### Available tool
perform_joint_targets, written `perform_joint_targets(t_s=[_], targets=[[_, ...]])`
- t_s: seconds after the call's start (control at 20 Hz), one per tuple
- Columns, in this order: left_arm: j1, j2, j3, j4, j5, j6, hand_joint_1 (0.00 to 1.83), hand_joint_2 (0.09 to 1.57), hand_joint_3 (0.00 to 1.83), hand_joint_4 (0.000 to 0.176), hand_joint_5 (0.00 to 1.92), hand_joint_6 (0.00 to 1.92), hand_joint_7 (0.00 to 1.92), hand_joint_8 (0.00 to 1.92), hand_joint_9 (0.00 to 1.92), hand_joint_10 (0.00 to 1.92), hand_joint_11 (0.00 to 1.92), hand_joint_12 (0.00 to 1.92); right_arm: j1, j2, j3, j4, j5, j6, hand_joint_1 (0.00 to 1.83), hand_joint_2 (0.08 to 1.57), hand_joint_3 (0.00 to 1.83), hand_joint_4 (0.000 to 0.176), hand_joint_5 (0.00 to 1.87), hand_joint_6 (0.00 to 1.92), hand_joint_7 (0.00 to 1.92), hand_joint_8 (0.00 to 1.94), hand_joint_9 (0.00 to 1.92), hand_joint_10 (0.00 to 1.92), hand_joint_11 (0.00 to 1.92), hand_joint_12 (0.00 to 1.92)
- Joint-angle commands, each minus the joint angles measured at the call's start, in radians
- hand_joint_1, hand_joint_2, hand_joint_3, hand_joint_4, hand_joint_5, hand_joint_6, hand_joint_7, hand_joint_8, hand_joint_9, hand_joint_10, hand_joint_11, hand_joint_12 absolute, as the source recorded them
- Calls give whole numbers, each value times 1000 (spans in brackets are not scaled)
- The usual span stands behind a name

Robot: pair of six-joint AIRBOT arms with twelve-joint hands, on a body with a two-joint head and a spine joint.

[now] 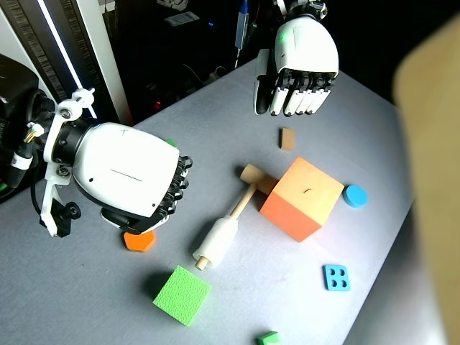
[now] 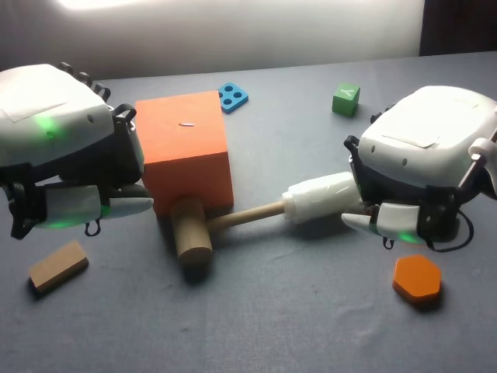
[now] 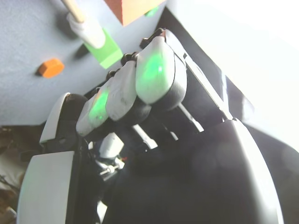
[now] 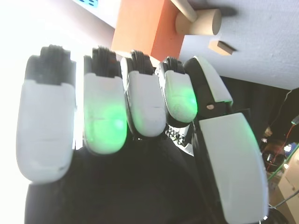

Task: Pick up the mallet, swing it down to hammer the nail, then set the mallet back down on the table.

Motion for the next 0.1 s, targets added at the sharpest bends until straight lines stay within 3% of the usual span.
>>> perform_joint_targets(t_s=[0.0,0.05], targets=[[-7,1,2,-18,-98,-1,828,1428,10,176,1314,1921,1441,1921,1482,1921,1430,1921,9,4,-1,-36,30,-4,1004,1430,8,176,1473,1921,1605,1941,1688,1921,1789,1921],[-4,1,2,-18,-98,-1,829,1441,14,176,1306,1921,1433,1921,1469,1921,1416,1921,9,3,-1,-40,29,-4,1007,1432,9,176,1474,1921,1605,1941,1687,1921,1788,1921]])
